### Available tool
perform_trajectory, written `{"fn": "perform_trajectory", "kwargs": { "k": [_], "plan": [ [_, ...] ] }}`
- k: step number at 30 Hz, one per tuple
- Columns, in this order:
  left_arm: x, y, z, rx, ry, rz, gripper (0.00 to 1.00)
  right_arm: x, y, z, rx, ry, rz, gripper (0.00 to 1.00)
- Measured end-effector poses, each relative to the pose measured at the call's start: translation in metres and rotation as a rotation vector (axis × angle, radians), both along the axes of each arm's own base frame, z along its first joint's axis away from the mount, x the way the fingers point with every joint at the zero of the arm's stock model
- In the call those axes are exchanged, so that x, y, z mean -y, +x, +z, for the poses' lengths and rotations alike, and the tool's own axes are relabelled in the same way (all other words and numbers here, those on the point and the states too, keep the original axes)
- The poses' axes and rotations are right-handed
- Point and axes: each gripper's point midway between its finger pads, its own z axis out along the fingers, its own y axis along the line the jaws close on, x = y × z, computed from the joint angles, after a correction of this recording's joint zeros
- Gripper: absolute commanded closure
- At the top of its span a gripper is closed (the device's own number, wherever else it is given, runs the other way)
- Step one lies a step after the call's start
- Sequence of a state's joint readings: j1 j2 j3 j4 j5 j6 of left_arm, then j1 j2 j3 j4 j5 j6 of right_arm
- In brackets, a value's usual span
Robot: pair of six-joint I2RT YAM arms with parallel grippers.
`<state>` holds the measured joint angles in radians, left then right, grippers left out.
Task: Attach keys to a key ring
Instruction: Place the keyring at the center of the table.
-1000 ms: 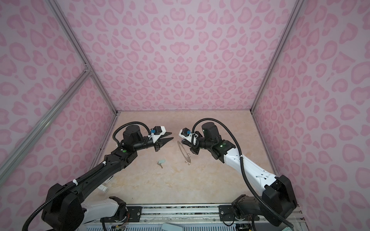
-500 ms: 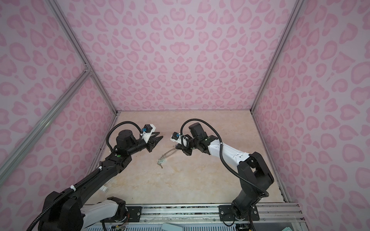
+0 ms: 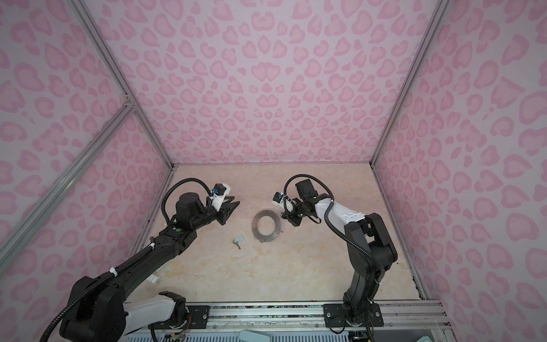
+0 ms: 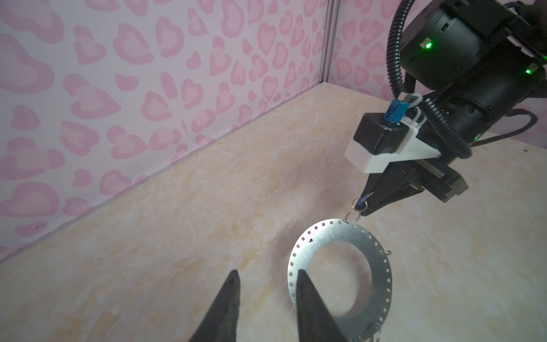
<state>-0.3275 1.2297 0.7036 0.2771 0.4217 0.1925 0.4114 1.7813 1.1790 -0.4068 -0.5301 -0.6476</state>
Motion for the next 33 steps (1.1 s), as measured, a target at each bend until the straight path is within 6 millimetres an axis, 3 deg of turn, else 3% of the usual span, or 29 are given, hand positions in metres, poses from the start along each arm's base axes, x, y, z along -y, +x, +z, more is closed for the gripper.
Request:
{"fn": "perform_trajectory", "kwargs": {
  "k": [6,11,13,17,20,22,29,33],
  "plan": [
    [0.005,0.005,-0.014,-0.043,0.016,-0.005,0.66,0.033,-0.001,-0.032,-0.073,-0.168,-0.041,1.00],
    [0.009,0.012,-0.017,-0.074,0.011,-0.005,0.65,0.056,-0.003,-0.048,-0.104,-0.282,-0.068,1.00],
    [0.009,0.013,-0.021,-0.094,0.008,-0.003,0.65,0.062,-0.003,-0.052,-0.105,-0.316,-0.074,0.95],
    [0.011,0.013,-0.030,-0.134,0.022,-0.006,0.65,0.079,0.000,-0.055,-0.091,-0.379,-0.108,0.75],
    [0.015,0.013,-0.033,-0.155,0.032,-0.015,0.60,0.091,0.002,-0.048,-0.064,-0.392,-0.151,0.59],
    [0.019,0.011,-0.038,-0.176,0.051,-0.026,0.60,0.102,0.006,-0.040,-0.032,-0.393,-0.189,0.54],
    [0.039,-0.010,-0.058,-0.244,0.137,-0.093,0.62,0.130,0.006,-0.006,0.099,-0.346,-0.294,0.56],
    [0.050,-0.022,-0.069,-0.282,0.171,-0.115,0.63,0.112,-0.003,0.019,0.265,-0.282,-0.240,0.59]
  ]
}}
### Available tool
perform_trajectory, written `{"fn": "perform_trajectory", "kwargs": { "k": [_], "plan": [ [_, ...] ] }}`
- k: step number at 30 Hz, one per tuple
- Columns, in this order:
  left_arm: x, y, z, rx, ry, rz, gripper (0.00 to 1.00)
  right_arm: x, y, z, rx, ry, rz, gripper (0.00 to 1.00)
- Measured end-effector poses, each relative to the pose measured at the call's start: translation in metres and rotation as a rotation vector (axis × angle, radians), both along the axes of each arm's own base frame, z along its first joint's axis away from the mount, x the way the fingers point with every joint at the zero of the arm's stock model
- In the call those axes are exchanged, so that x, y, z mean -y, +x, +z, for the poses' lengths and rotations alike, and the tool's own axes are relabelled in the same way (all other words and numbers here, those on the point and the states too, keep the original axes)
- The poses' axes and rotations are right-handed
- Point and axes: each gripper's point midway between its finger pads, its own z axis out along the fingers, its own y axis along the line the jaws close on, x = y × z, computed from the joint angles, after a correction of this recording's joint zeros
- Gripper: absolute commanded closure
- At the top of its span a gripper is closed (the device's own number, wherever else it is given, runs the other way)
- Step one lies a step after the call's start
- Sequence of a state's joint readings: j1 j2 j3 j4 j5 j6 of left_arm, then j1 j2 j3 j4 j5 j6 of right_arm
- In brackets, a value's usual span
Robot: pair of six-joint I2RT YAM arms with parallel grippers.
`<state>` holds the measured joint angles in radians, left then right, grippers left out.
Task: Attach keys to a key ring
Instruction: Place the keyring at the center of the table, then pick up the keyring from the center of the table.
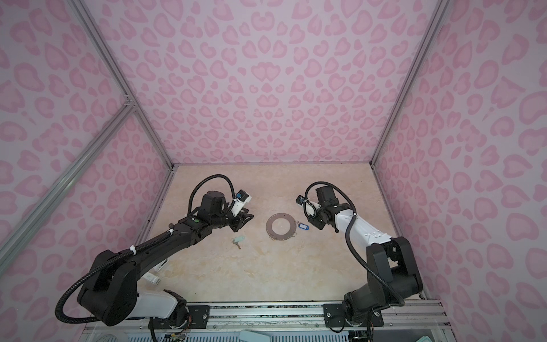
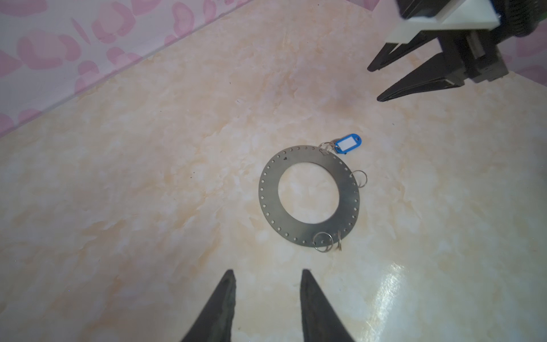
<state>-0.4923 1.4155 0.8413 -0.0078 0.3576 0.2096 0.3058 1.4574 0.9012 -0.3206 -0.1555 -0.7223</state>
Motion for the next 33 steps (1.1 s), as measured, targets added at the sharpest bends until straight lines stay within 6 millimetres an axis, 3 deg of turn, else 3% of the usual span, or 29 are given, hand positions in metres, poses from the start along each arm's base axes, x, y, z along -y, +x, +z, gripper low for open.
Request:
{"fn": "perform_trajectory", "kwargs": {
  "k": [6,11,15,21,33],
  "plan": [
    [0.008,-0.009,-0.011,-0.086,-0.011,0.039,0.63,-0.060,-0.037,-0.007,0.091,0.017,0.303,0.65],
    [-0.006,0.002,-0.012,-0.181,-0.084,0.160,0.66,-0.114,-0.050,-0.017,0.059,0.000,0.517,0.69],
    [-0.021,0.012,-0.012,-0.241,-0.141,0.251,0.67,-0.143,-0.055,-0.035,-0.009,-0.055,0.633,0.74],
    [-0.034,0.015,-0.012,-0.276,-0.177,0.320,0.67,-0.148,-0.051,-0.062,-0.094,-0.157,0.689,0.76],
    [-0.039,0.020,-0.009,-0.242,-0.156,0.329,0.68,-0.150,-0.053,-0.078,-0.151,-0.193,0.733,0.86]
  ]
}}
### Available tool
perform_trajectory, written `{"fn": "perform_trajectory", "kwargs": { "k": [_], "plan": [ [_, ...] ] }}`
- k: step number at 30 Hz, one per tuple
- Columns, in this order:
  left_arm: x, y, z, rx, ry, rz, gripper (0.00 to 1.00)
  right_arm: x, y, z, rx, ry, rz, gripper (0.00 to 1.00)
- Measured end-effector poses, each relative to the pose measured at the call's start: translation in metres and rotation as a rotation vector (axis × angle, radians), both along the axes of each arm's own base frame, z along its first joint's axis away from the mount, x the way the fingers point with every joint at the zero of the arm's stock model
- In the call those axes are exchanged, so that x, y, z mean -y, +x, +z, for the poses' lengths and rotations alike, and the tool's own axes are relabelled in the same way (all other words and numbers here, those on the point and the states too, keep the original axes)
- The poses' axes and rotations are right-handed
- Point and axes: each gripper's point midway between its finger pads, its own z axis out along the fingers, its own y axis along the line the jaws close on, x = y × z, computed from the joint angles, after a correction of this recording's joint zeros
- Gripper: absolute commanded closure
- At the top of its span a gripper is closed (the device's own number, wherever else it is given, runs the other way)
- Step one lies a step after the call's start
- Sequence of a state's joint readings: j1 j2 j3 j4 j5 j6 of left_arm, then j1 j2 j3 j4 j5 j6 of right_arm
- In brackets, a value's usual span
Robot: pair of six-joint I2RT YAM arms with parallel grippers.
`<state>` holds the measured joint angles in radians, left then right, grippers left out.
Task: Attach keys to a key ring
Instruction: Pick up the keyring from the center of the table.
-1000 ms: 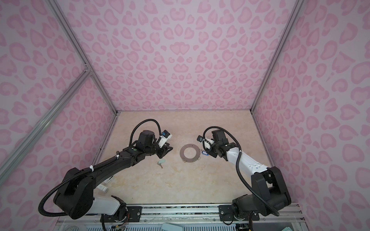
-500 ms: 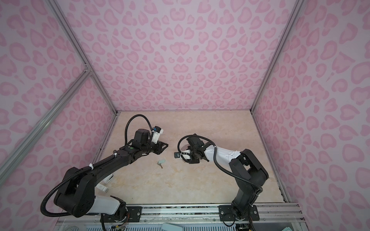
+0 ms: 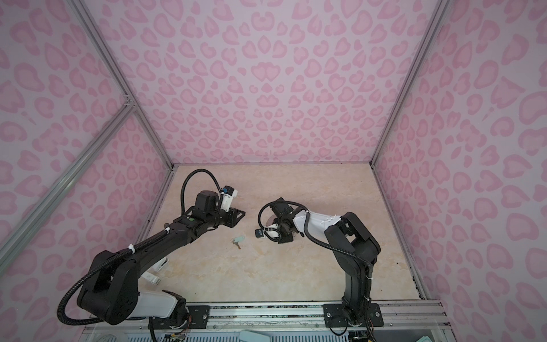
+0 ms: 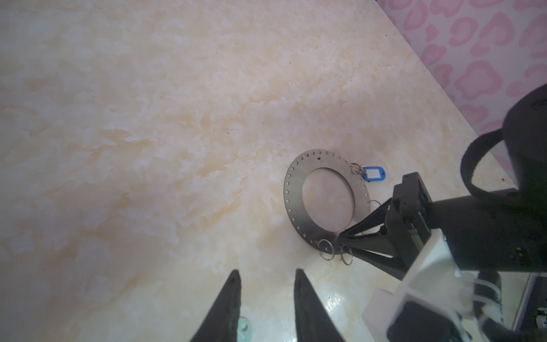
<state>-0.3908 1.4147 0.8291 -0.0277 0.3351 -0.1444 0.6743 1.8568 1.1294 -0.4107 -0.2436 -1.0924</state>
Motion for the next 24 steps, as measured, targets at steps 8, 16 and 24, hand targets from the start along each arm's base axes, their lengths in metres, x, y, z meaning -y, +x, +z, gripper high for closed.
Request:
{"fn": "perform_trajectory", "kwargs": {
  "k": [8,16,24],
  "plan": [
    [0.001,0.003,-0.004,0.001,0.016,-0.016,0.69,-0.003,-0.004,0.001,-0.014,0.013,0.012,0.88],
    [0.003,0.002,-0.004,0.002,0.014,-0.031,0.70,-0.004,-0.011,0.004,-0.027,0.033,0.025,0.95],
    [0.010,-0.011,-0.005,0.035,-0.001,-0.106,0.70,-0.004,-0.022,0.014,-0.050,0.090,0.026,1.00]
  ]
}}
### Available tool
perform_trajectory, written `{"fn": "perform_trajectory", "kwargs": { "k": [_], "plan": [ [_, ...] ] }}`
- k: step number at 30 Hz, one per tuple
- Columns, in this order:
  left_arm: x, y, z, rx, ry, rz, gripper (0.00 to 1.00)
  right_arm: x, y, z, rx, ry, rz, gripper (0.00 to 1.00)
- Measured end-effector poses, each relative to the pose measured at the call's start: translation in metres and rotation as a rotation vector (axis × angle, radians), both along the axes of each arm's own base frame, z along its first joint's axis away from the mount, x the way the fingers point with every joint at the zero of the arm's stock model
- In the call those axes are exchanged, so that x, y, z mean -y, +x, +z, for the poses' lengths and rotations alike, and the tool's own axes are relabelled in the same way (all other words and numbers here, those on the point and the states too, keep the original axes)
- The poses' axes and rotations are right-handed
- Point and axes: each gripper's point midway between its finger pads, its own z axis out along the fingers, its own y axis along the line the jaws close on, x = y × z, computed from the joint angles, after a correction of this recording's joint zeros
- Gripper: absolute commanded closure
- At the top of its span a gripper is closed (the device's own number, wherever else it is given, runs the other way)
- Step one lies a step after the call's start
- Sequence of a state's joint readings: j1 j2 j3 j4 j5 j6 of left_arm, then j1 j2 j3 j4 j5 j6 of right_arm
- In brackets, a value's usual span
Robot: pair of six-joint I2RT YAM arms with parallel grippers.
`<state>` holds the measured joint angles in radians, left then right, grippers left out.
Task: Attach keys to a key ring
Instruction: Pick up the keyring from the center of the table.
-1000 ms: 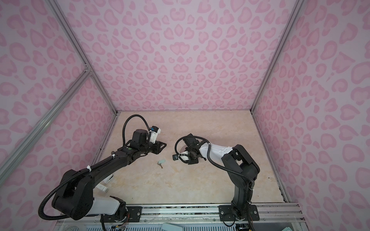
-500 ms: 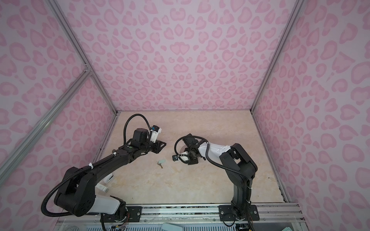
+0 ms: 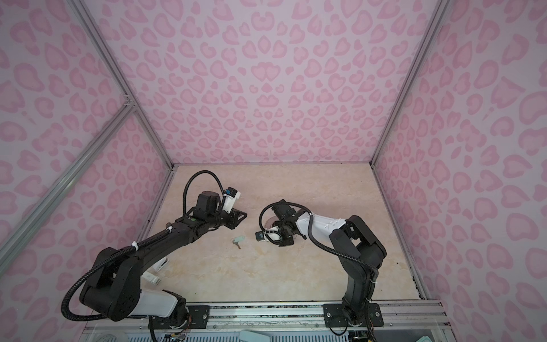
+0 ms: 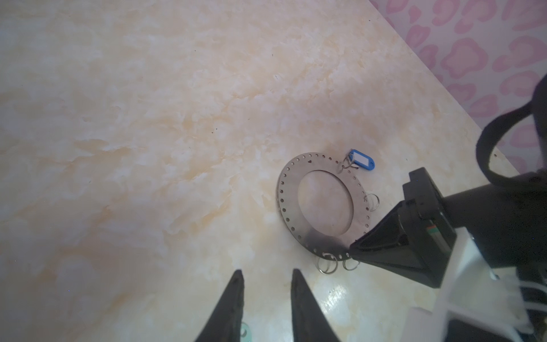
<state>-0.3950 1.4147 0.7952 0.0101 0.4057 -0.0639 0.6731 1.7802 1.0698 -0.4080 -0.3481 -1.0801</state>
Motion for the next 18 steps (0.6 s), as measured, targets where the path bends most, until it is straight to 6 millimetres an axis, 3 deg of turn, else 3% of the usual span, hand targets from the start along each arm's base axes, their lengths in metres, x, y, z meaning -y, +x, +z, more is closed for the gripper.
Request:
{"fn": "perform_trajectory", "kwargs": {
  "k": [4,11,18],
  "plan": [
    [0.003,-0.014,0.015,0.093,-0.008,-0.074,0.69,-0.004,0.005,0.031,-0.001,0.141,-0.036,1.00],
    [0.015,-0.044,0.068,0.354,-0.031,-0.253,0.69,-0.012,0.020,0.105,0.006,0.501,-0.097,1.00],
    [0.032,-0.084,0.093,0.580,-0.002,-0.461,0.70,-0.020,0.021,0.146,-0.051,0.721,-0.118,1.00]
  ]
}}
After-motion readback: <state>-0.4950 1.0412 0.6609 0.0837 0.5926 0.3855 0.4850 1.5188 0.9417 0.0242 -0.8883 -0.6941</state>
